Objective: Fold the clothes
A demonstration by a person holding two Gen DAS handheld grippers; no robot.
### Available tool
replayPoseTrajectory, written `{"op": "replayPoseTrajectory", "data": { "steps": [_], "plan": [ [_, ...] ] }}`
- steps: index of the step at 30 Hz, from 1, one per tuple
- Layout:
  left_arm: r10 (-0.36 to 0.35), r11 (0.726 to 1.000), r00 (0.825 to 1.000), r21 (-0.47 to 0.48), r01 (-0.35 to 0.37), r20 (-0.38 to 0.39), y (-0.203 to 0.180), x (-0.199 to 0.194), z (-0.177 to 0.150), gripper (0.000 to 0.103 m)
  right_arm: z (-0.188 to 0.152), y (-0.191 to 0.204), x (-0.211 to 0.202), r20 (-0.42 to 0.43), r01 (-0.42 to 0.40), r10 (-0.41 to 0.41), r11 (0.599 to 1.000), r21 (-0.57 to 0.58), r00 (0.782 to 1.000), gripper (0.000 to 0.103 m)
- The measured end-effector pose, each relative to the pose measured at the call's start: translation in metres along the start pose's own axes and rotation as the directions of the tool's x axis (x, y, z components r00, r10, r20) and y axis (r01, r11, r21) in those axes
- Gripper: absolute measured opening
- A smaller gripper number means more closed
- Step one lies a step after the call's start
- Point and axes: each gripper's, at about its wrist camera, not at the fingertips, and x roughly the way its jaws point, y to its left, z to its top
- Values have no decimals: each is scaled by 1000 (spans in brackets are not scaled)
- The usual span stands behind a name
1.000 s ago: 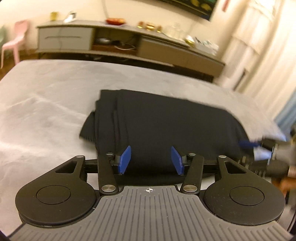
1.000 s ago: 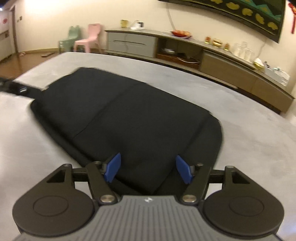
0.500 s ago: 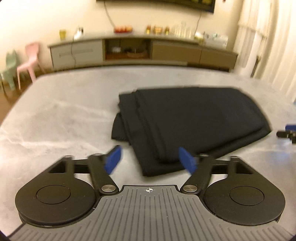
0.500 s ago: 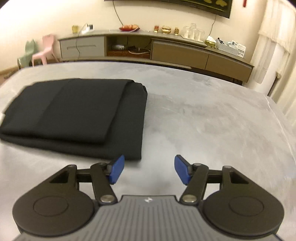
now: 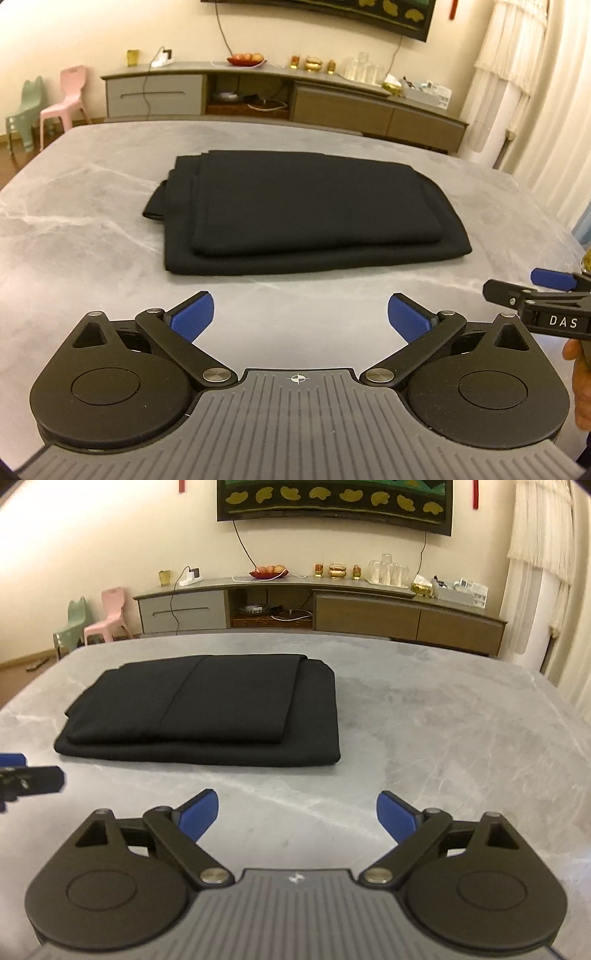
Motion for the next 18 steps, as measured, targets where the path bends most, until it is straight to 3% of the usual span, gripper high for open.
{"op": "replayPoseTrajectory", "data": {
  "steps": [9, 18],
  "plan": [
    [-39, 998, 998, -43, 37, -50, -35, 4, 12, 96, 1, -4, -6, -10, -25, 26, 998, 61, 1000, 95],
    [-15, 1000, 997, 8, 15, -74, -54, 6, 11, 96, 2, -1, -10, -11, -32, 33, 996, 78, 999, 95]
  ]
}}
